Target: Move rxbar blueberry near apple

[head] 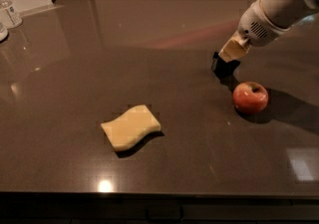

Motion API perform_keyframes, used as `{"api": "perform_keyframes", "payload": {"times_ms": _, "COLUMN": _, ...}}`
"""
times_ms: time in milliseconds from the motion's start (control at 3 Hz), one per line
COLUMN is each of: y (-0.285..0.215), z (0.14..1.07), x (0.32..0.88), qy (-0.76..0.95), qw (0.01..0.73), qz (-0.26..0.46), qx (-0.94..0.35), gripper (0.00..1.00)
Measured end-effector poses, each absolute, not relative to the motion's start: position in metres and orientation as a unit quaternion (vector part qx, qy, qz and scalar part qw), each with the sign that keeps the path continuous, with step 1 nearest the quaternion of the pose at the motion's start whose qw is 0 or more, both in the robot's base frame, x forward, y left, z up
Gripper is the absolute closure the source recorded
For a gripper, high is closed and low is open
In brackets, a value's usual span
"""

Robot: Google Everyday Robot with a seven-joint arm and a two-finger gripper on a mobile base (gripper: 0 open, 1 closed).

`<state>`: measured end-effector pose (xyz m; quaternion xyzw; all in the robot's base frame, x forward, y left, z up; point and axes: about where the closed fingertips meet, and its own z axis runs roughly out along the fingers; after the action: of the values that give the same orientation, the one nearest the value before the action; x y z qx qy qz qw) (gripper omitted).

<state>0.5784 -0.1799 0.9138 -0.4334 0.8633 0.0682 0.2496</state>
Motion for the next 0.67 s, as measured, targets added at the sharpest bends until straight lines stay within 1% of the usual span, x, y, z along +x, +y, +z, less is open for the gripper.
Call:
{"api": "perform_keyframes", "payload": {"times_ms": 333, "y": -0.1856, "z": 0.9143, "x": 0.5809, "qy": 0.866, "qw": 0.257, "qz": 0.067, "qx": -0.423, "gripper": 0.13}}
{"api": "perform_keyframes", "payload": {"times_ms": 667, "y": -0.1841, "z": 0.9144, "x": 0.5804, "qy": 0.866, "qw": 0.256, "qz": 0.067, "qx": -0.425, "gripper": 0.00}}
